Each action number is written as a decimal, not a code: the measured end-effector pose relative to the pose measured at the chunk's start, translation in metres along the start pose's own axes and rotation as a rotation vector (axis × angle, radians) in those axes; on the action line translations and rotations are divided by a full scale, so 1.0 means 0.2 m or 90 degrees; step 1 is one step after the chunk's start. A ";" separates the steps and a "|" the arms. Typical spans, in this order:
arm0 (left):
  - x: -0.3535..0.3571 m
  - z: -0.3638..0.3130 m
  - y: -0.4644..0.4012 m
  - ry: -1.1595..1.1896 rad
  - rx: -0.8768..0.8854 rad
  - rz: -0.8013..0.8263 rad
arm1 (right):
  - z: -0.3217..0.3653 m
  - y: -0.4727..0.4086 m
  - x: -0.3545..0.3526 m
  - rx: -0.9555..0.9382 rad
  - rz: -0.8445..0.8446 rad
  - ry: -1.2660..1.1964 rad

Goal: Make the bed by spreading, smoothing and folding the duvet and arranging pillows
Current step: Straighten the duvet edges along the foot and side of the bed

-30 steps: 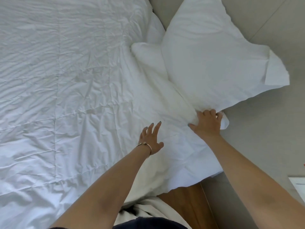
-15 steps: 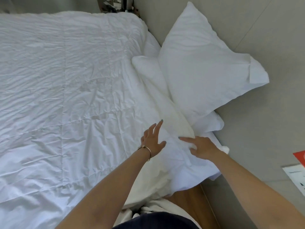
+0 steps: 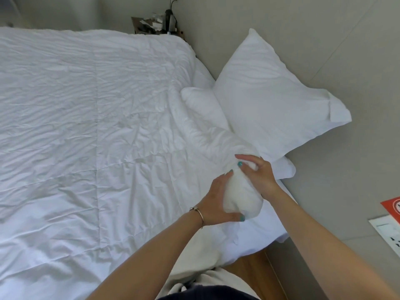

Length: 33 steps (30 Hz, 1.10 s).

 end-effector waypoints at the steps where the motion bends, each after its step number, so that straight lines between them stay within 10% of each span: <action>1: -0.01 -0.03 -0.01 -0.020 0.006 -0.022 | 0.01 0.00 0.01 0.004 -0.011 -0.001; 7: -0.18 -0.15 -0.10 -0.024 0.057 -0.108 | 0.09 0.04 0.02 0.026 0.030 0.258; 11: -0.23 -0.22 -0.25 0.025 0.043 -0.079 | 0.16 0.07 0.03 -0.170 0.087 0.553; 18: -0.13 -0.06 -0.27 0.032 0.006 -0.096 | 0.20 -0.13 -0.28 -0.117 -0.014 0.462; 24: -0.32 -0.19 -0.40 -0.009 0.011 -0.236 | 0.34 -0.21 -0.33 -0.182 -0.107 0.679; 28: -0.38 -0.37 -0.59 -0.154 0.009 -0.163 | 0.32 -0.17 -0.10 -0.238 0.149 0.692; 33: -0.44 -0.43 -0.62 -0.108 0.023 -0.215 | 0.25 -0.37 -0.21 -0.162 0.096 0.828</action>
Point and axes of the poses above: each hand's wrist, its own y-axis away from the middle knuckle, its own x-axis out of the palm, z = x × y, the point moved 9 cm from there along -y, towards the middle knuckle, and after that the axes turned 10 degrees about z, right-handed, at the moved point
